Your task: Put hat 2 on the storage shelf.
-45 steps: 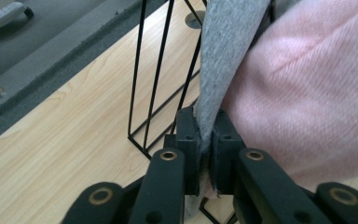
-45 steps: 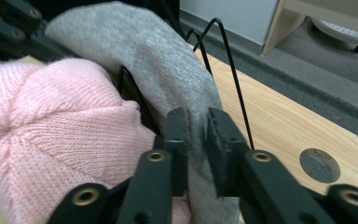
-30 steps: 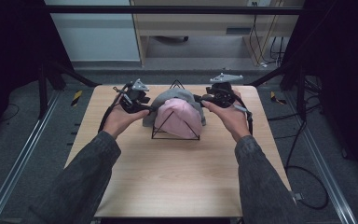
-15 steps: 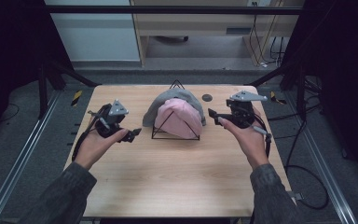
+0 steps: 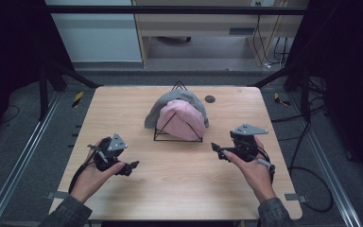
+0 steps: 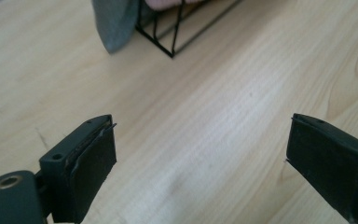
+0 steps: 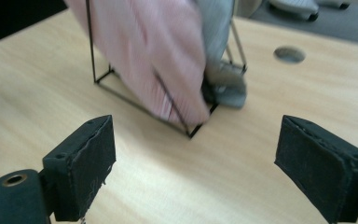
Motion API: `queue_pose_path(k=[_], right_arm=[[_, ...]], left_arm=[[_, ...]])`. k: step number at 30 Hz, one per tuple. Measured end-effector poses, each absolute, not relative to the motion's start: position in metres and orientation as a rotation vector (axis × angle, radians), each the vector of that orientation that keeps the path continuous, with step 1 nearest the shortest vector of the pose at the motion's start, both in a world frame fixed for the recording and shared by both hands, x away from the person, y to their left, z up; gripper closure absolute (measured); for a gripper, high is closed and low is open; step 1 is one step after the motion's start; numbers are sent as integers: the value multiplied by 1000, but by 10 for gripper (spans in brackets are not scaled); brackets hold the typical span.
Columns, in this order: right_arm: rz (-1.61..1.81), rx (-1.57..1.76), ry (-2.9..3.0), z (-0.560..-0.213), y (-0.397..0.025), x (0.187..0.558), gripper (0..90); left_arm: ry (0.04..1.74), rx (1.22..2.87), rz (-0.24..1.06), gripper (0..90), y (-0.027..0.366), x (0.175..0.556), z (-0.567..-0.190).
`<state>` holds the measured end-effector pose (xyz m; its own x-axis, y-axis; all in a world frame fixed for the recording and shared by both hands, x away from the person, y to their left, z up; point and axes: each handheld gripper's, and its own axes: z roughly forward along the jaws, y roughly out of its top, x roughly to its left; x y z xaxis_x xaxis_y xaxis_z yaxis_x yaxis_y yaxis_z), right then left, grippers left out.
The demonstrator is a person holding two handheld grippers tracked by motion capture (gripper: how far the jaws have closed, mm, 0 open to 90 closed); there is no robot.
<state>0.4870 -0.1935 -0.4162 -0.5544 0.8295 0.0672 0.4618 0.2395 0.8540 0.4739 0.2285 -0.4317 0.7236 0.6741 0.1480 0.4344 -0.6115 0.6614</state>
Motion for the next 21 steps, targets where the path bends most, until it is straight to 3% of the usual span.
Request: queue_pose_path(k=[10, 16, 18, 21], right_arm=[[1070, 1262, 2316, -478, -182, 487, 104], [979, 1259, 2391, -494, -175, 485, 111], [911, 1199, 2406, -502, -169, 481, 70], [910, 1190, 2373, -505, -168, 479, 56]], left_arm=[[908, 2394, 403, 64, 239, 475, -476], [922, 2446, 375, 59, 240, 477, -488], [946, 2424, 306, 10, 242, 480, -493], [963, 2413, 315, 1, 245, 482, -494]])
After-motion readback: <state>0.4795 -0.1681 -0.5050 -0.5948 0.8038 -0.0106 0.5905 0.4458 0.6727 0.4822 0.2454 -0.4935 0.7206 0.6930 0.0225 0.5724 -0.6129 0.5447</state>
